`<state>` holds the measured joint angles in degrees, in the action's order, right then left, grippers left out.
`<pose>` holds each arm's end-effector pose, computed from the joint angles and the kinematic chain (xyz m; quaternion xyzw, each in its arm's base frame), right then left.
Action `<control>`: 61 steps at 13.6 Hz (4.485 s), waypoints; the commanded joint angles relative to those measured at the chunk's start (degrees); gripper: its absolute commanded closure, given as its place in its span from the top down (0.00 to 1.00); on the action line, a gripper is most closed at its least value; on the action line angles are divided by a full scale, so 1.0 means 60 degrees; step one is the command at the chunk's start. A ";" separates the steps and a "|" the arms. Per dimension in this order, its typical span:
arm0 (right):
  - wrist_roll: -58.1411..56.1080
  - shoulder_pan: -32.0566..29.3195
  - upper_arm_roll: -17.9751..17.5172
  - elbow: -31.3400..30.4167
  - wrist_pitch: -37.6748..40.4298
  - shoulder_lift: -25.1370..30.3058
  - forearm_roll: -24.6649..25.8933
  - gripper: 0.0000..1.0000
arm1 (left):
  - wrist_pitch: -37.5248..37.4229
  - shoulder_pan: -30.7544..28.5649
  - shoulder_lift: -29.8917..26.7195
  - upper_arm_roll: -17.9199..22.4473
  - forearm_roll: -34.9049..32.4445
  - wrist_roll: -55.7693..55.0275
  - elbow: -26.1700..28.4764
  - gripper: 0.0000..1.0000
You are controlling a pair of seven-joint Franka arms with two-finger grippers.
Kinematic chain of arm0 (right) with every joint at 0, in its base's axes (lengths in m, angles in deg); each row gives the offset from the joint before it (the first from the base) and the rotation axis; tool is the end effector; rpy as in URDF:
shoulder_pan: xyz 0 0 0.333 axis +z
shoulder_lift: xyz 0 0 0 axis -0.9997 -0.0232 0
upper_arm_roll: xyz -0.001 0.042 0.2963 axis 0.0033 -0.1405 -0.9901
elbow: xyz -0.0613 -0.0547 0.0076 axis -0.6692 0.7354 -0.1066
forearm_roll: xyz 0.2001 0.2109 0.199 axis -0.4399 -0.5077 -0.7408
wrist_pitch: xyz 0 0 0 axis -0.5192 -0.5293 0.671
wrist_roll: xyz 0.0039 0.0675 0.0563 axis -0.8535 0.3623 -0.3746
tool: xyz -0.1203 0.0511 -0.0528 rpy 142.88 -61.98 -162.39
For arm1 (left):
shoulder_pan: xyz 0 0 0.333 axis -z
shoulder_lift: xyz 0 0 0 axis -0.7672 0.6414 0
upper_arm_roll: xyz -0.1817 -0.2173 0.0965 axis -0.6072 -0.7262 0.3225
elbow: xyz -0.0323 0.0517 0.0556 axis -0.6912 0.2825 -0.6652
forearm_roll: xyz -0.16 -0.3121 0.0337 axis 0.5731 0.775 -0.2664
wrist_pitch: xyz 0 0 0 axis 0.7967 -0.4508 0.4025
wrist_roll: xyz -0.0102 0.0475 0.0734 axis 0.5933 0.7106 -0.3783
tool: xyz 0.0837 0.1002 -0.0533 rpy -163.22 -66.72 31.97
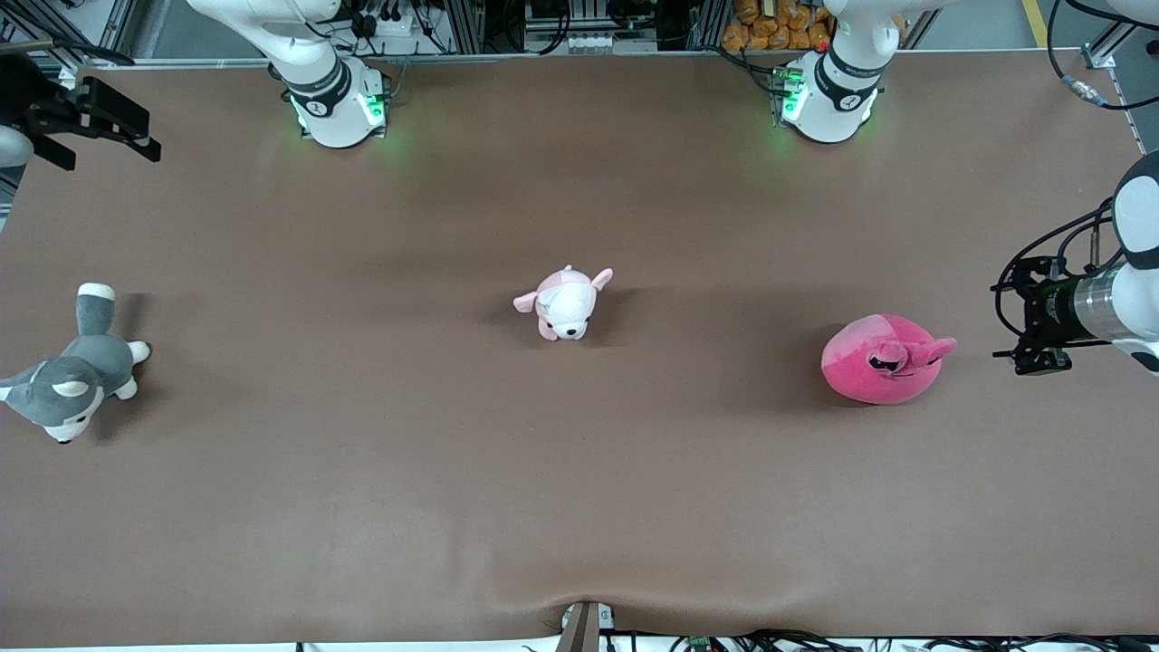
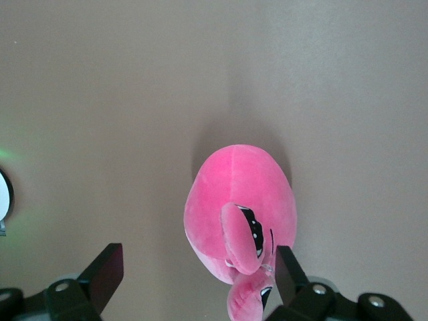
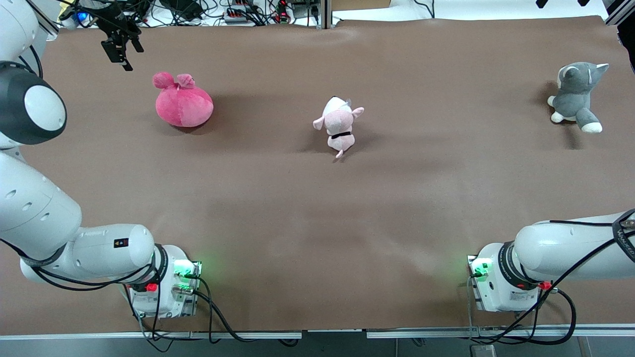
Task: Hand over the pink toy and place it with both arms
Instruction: 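Move the left gripper down toward the pink plush toy, then lower the left gripper onto the pink plush and close on its tail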
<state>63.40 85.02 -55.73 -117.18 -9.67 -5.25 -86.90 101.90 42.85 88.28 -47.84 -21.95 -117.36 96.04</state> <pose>0.4565 0.0333 0.6396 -0.9975 -0.0384 0.0538 0.0250 0.5670 0.0499 0.4068 -0.7139 -0.6893 0.0820 0.0919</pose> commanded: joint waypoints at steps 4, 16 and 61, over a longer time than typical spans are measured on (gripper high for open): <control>0.0056 -0.0212 -0.0116 0.0167 0.0026 -0.0075 -0.0180 1.00 | 0.0086 0.0080 0.0052 -0.0024 -0.0190 -0.0271 -0.0050 1.00; 0.0056 -0.0212 -0.0116 0.0167 0.0026 -0.0075 -0.0195 1.00 | 0.0100 0.0138 0.0213 -0.0039 -0.0219 -0.0227 -0.0064 1.00; 0.0056 -0.0198 -0.0116 0.0167 0.0026 -0.0090 -0.0210 1.00 | 0.0584 -0.0156 0.1502 -0.0112 0.1449 -0.0285 -0.0253 0.00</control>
<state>63.40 85.02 -55.73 -117.18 -9.73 -5.35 -87.11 105.59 41.74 97.27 -48.22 -14.82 -118.12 96.30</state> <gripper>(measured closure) 0.000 0.885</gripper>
